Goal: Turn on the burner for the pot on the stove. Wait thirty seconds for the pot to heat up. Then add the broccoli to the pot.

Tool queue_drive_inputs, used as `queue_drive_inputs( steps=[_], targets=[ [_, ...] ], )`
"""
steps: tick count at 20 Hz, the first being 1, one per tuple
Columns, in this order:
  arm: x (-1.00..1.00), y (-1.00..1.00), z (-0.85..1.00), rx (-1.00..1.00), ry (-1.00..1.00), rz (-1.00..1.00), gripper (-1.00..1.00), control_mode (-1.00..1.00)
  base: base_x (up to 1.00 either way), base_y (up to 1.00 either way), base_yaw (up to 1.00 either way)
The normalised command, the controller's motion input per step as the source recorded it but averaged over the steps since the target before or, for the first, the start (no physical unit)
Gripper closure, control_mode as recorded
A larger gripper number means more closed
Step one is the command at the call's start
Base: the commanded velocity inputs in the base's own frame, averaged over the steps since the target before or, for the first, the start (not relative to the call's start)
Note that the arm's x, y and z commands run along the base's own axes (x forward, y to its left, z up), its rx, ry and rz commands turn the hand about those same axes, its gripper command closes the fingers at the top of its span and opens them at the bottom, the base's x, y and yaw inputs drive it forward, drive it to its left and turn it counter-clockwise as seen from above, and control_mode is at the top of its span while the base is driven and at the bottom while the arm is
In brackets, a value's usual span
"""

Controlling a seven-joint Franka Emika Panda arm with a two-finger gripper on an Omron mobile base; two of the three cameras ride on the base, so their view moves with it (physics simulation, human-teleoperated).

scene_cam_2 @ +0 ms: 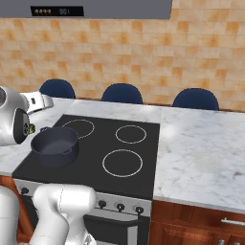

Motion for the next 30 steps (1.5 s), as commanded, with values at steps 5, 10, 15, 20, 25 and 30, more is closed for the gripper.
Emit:
queue_drive_inputs(
  steps=[5, 10, 15, 20, 25, 30],
  targets=[
    [0.00, 0.00, 0.00, 0.00, 0.00, 0.00, -1.00, -1.00, 0.00, 0.00, 0.00],
    [0.00, 0.00, 0.00, 0.00, 0.00, 0.00, -1.00, -1.00, 0.00, 0.00, 0.00],
    [0.00, 0.00, 0.00, 0.00, 0.00, 0.00, -1.00, -1.00, 0.00, 0.00, 0.00],
    [0.00, 0.00, 0.00, 0.00, 0.00, 0.00, -1.00, -1.00, 0.00, 0.00, 0.00],
    [0.00, 0.00, 0.00, 0.00, 0.00, 0.00, -1.00, -1.00, 0.00, 0.00, 0.00],
    [0.00, 0.00, 0.00, 0.00, 0.00, 0.00, -1.00, -1.00, 0.00, 0.00, 0.00]
  ],
)
